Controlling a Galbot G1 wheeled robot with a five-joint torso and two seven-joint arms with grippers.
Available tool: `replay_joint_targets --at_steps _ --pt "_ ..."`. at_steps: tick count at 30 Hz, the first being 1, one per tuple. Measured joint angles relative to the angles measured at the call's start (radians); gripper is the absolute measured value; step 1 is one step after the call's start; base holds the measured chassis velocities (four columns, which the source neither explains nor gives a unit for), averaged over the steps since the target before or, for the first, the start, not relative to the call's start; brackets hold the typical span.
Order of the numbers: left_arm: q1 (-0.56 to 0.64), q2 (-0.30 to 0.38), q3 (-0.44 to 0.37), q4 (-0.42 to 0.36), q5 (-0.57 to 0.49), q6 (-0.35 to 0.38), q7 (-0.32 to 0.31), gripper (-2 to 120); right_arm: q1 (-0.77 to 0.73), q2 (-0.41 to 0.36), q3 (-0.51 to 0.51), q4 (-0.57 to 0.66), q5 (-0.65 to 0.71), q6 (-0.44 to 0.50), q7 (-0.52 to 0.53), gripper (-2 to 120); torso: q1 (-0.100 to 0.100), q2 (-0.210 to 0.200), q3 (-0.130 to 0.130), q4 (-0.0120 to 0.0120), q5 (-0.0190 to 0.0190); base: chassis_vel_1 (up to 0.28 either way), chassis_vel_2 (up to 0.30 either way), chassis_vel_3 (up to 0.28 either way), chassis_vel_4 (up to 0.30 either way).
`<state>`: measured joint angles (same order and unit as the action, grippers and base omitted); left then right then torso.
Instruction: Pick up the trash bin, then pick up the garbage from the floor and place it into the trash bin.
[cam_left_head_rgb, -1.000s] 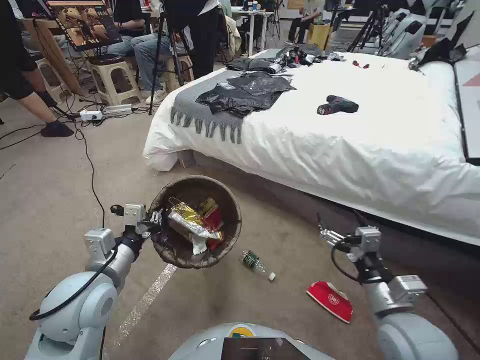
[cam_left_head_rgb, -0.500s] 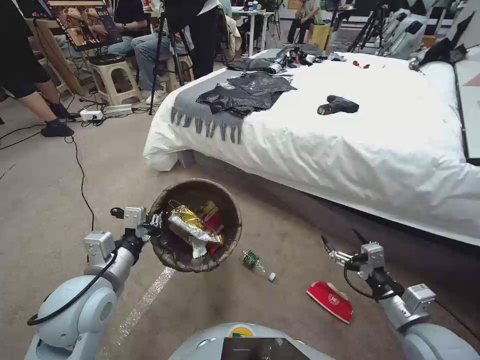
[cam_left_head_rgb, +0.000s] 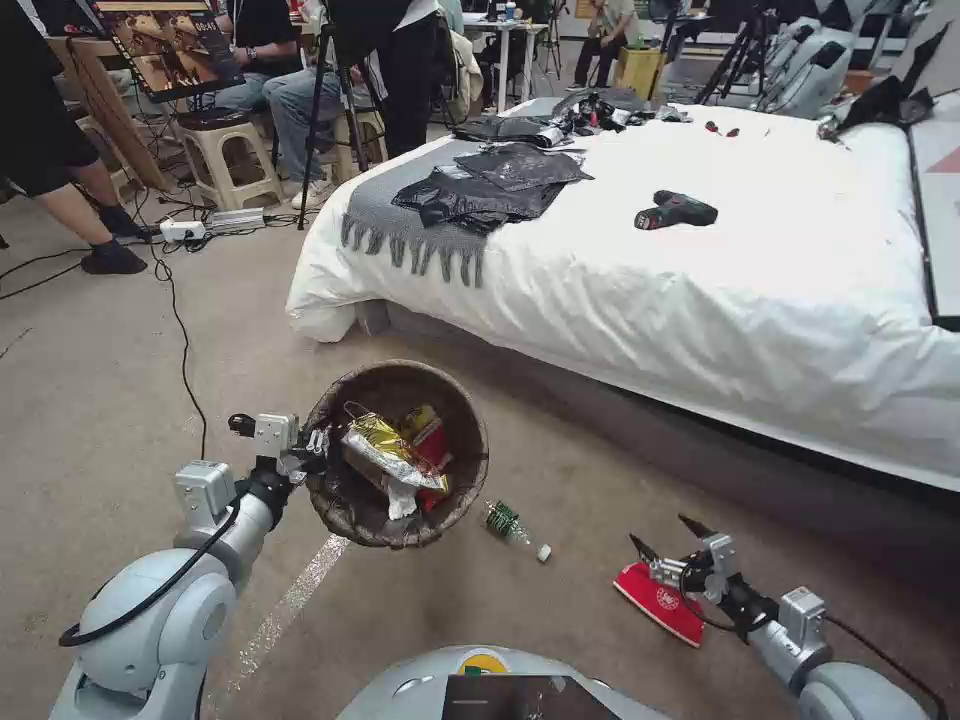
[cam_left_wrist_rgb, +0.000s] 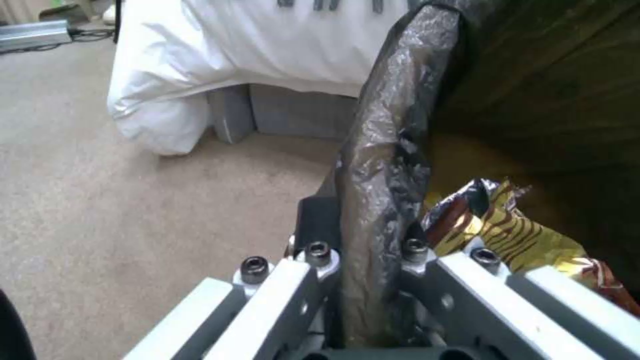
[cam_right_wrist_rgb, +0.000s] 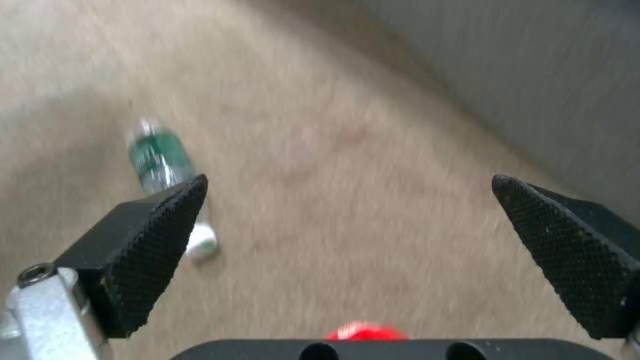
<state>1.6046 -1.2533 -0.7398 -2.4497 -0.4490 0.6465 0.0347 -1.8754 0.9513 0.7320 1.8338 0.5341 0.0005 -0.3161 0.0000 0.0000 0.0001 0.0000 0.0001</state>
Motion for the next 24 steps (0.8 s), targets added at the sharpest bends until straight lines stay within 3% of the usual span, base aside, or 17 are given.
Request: replay_joint_targets --at_steps 11,24 --pt "0.008 0.003 -0.001 -0.004 -0.001 0.000 0.003 2 0.075 -0.053 -0.090 -0.118 0.037 -0.141 0.011 100 0.000 0.000 0.000 0.0000 0.0000 0.000 0.000 0.000 0.000" --pt "0.010 0.003 -0.002 -0.002 -0.001 -0.001 0.003 2 0.208 -0.092 -0.177 -0.266 0.062 -0.223 0.024 100 0.000 0.000 0.000 -0.0001 0.0000 0.000 0.000 0.000 0.000"
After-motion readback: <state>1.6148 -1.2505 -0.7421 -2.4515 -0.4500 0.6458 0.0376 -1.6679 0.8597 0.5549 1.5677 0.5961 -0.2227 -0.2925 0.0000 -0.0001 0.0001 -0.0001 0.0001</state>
